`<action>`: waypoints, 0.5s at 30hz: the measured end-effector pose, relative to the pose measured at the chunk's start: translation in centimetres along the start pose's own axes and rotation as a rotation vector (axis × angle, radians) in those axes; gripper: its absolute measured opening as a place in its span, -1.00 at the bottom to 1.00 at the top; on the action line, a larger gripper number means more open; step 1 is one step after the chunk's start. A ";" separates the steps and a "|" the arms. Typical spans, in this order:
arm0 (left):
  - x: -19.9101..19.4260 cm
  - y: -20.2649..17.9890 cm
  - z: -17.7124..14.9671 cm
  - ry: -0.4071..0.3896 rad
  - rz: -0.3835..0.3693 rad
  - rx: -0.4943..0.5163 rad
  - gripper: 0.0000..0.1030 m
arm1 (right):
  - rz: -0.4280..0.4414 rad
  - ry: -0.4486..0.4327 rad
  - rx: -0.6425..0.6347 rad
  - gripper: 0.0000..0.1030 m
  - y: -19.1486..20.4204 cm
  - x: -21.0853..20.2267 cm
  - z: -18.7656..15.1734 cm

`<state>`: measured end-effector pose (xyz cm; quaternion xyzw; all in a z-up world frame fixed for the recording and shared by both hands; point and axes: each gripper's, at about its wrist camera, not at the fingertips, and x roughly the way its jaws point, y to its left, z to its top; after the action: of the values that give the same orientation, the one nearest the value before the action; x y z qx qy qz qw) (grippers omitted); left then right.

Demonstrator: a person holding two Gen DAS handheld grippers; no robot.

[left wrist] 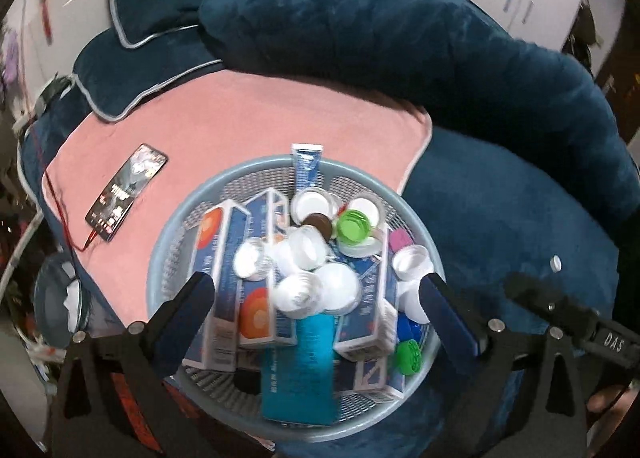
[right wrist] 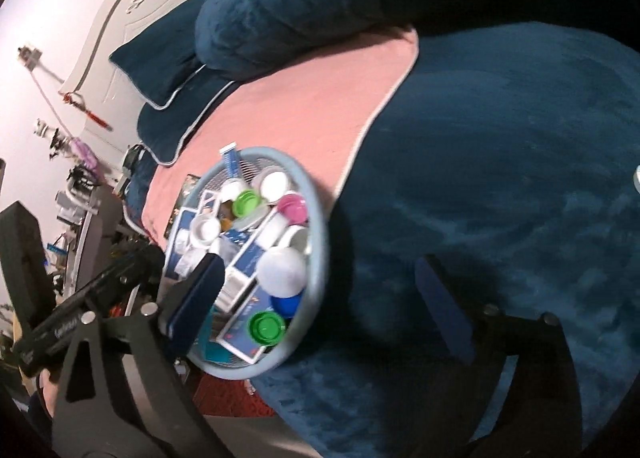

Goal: Organize objects
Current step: 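Carry the green and white caps to the basket and open both grippers, then move the right gripper to the last white cap and grasp it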

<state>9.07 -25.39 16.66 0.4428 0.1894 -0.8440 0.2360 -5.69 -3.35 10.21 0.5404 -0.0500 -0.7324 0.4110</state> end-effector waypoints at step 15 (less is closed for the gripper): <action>2.3 -6.5 0.8 0.040 -0.033 0.091 0.99 | -0.098 -0.020 0.115 0.93 -7.3 -1.8 0.2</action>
<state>3.67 -21.02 15.86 0.4665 0.1629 -0.8465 0.1981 -9.68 2.58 7.84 0.5578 -0.0697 -0.7528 0.3425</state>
